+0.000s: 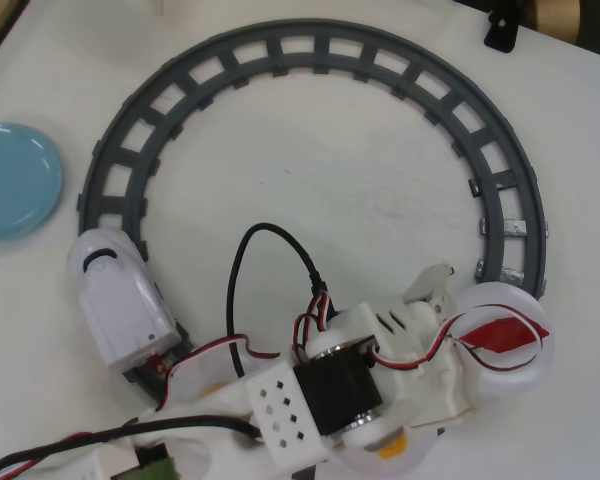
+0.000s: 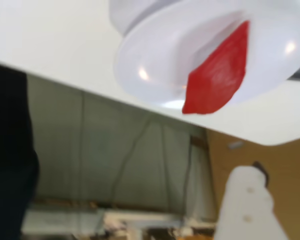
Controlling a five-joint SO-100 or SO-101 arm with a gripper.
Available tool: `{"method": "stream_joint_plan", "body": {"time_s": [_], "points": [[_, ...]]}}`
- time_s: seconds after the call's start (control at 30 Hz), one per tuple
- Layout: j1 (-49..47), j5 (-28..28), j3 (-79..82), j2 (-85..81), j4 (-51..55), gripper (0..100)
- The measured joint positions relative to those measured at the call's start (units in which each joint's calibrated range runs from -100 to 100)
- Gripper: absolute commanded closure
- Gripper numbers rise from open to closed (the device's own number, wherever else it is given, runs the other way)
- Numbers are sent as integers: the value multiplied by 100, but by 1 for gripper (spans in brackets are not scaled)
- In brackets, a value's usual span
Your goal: Pick up the sushi from the Shinkansen and put it on the blue dish
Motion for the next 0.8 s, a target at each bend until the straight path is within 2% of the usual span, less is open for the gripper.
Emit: {"method": "stream_joint_plan", "body": {"time_s": [0.3,0.6,0.8], "points": [[221,-72,-549,-8,983,69],[703,-166,-320,34,1109,69],[670,-238,-119,59,1353,69]]}}
